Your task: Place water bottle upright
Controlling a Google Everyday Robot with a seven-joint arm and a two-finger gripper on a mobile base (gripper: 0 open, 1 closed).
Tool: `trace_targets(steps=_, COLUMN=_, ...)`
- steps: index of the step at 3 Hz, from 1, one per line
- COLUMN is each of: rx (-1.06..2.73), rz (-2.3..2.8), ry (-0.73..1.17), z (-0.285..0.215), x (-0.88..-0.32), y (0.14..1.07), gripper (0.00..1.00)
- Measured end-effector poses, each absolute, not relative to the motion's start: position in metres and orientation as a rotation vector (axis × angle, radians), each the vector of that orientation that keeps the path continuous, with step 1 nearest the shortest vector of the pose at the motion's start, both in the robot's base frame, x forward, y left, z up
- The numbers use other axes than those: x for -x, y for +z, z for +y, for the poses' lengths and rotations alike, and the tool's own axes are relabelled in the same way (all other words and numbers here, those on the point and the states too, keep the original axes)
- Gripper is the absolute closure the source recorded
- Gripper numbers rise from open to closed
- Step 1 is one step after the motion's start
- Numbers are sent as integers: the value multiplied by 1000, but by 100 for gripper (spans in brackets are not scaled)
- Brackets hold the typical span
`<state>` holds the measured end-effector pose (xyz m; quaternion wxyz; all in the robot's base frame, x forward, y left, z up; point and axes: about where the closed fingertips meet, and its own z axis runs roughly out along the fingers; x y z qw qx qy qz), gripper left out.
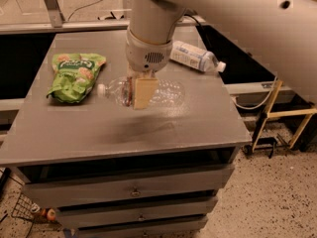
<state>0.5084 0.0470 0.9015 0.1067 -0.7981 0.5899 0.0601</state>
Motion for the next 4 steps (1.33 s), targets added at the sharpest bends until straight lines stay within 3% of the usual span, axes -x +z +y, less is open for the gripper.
trace_targets(steps=1, rx=2108, rz=1808, ry=358, z=42, x=-515, y=935, gripper=100)
trace_targets(steps=3, rx=1538, rz=1820, ry=901, z=32, x=-529, y=964, gripper=100)
trace_targets(steps=4, rx=1339, rz=1690, ry=1024, z=33, x=-533, y=980, gripper=100)
